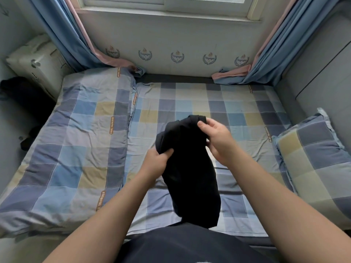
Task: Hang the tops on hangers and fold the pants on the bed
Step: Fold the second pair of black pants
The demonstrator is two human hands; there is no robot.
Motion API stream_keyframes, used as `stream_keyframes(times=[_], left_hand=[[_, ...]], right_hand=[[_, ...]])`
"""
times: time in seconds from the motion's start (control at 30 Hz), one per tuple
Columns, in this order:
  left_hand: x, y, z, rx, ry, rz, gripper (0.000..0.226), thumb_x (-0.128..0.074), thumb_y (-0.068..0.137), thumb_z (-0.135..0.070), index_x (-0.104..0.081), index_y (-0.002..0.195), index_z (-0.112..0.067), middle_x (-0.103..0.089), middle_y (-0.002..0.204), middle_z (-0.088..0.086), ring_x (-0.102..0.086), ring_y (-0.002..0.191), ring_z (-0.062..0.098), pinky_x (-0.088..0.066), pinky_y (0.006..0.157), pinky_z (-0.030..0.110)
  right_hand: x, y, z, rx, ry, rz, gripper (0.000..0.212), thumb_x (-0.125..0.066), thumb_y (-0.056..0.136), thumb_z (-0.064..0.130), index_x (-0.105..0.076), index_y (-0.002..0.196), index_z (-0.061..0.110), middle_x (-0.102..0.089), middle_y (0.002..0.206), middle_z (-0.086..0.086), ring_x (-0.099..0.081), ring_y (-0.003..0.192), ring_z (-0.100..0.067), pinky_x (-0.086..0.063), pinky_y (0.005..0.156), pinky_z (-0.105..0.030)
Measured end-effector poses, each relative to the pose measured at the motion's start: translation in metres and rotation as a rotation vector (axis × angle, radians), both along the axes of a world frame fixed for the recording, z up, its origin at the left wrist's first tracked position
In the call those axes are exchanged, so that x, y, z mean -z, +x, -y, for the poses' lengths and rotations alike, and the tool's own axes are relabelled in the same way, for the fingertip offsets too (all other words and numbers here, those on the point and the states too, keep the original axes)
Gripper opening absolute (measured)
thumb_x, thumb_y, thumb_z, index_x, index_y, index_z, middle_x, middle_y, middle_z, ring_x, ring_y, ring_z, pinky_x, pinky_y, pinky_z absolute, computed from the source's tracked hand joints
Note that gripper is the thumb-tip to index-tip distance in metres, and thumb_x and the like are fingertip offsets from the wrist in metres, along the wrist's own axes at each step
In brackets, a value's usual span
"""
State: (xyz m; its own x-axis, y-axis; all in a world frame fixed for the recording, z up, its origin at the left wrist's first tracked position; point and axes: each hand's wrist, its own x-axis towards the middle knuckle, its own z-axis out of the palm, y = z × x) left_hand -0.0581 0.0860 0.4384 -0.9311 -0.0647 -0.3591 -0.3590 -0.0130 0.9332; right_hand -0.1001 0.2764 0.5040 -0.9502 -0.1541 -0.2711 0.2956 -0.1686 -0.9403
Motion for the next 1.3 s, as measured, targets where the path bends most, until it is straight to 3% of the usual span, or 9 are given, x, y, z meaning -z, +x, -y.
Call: stream_keyframes(times=[0.2,0.33,0.47,0.6,0.83,0.97,1.13,1.23,1.3], left_hand=[[-0.035,-0.013,-0.005,-0.189,0.239,0.088,0.016,-0.059,0.1,-0.011,-0.07,0.109,-0.005,-0.077,0.1,0.013,-0.075,0.091,0.027,-0.063,0.073,0.038],[-0.045,-0.016,-0.005,-0.226,0.291,0.192,0.025,-0.059,0.1,-0.012,-0.067,0.117,0.005,-0.073,0.107,0.021,-0.073,0.093,0.036,-0.06,0.083,0.045],[-0.053,-0.028,0.004,-0.329,0.397,0.279,0.029,-0.053,0.102,-0.01,-0.06,0.126,0.006,-0.063,0.101,0.016,-0.062,0.074,0.022,-0.055,0.053,0.026],[-0.055,-0.035,0.018,-0.304,0.372,0.22,0.023,-0.057,0.102,-0.015,-0.064,0.118,-0.001,-0.071,0.11,0.017,-0.072,0.086,0.027,-0.061,0.064,0.036],[-0.037,-0.005,0.029,0.156,0.062,0.0,0.04,-0.063,0.097,-0.04,-0.056,0.134,-0.028,-0.066,0.13,-0.009,-0.062,0.12,0.003,-0.051,0.088,0.021],[-0.013,0.015,0.018,0.459,-0.092,-0.129,0.1,-0.09,0.066,-0.043,-0.034,0.15,-0.048,-0.046,0.145,-0.027,-0.05,0.13,-0.006,-0.046,0.103,0.021],[-0.014,0.001,0.004,0.282,-0.231,-0.311,0.023,-0.067,0.088,-0.037,-0.061,0.107,-0.05,-0.071,0.1,-0.017,-0.069,0.092,0.007,-0.052,0.079,0.03],[-0.024,-0.013,0.0,0.182,-0.221,-0.318,0.019,-0.055,0.098,-0.031,-0.068,0.088,-0.04,-0.068,0.077,-0.023,-0.062,0.075,0.004,-0.048,0.067,0.024],[-0.03,-0.021,-0.004,0.03,-0.065,-0.186,0.021,-0.054,0.103,-0.028,-0.069,0.088,-0.027,-0.072,0.078,-0.018,-0.067,0.079,0.012,-0.052,0.065,0.024]], right_hand=[[0.05,0.065,0.001,-0.278,0.301,0.002,0.1,-0.084,0.07,0.047,-0.026,0.151,0.041,-0.048,0.139,0.027,-0.053,0.12,0.013,-0.047,0.094,-0.012],[0.067,0.079,0.015,-0.258,0.199,0.102,0.11,-0.083,0.061,0.069,-0.023,0.151,0.049,-0.049,0.145,0.02,-0.052,0.13,-0.001,-0.043,0.111,-0.035],[0.069,0.077,0.024,-0.361,0.269,0.007,0.095,-0.083,0.069,0.058,-0.033,0.148,0.044,-0.056,0.138,0.021,-0.055,0.126,-0.001,-0.046,0.104,-0.029],[0.069,0.059,0.028,-0.099,0.429,-0.115,0.002,-0.069,0.094,0.025,-0.07,0.093,0.024,-0.071,0.084,0.016,-0.064,0.083,-0.008,-0.049,0.074,-0.025],[0.017,-0.002,0.029,0.185,0.133,0.151,0.012,-0.06,0.099,0.014,-0.071,0.096,0.011,-0.076,0.096,-0.01,-0.072,0.091,-0.027,-0.059,0.073,-0.038],[-0.007,-0.022,0.03,0.25,-0.037,0.345,0.02,-0.055,0.102,0.013,-0.063,0.117,0.002,-0.07,0.113,-0.019,-0.071,0.091,-0.029,-0.058,0.069,-0.039],[-0.022,-0.028,0.022,0.146,-0.056,0.477,0.034,-0.051,0.104,0.014,-0.053,0.132,-0.004,-0.064,0.123,-0.024,-0.066,0.103,-0.034,-0.058,0.084,-0.041],[-0.023,-0.024,0.008,0.12,-0.219,0.441,0.031,-0.056,0.102,0.021,-0.056,0.127,0.003,-0.066,0.116,-0.019,-0.068,0.1,-0.032,-0.063,0.073,-0.041],[-0.015,-0.016,0.0,0.092,-0.2,0.362,0.031,-0.06,0.099,0.031,-0.055,0.126,0.017,-0.061,0.13,-0.012,-0.061,0.119,-0.031,-0.057,0.091,-0.05]])
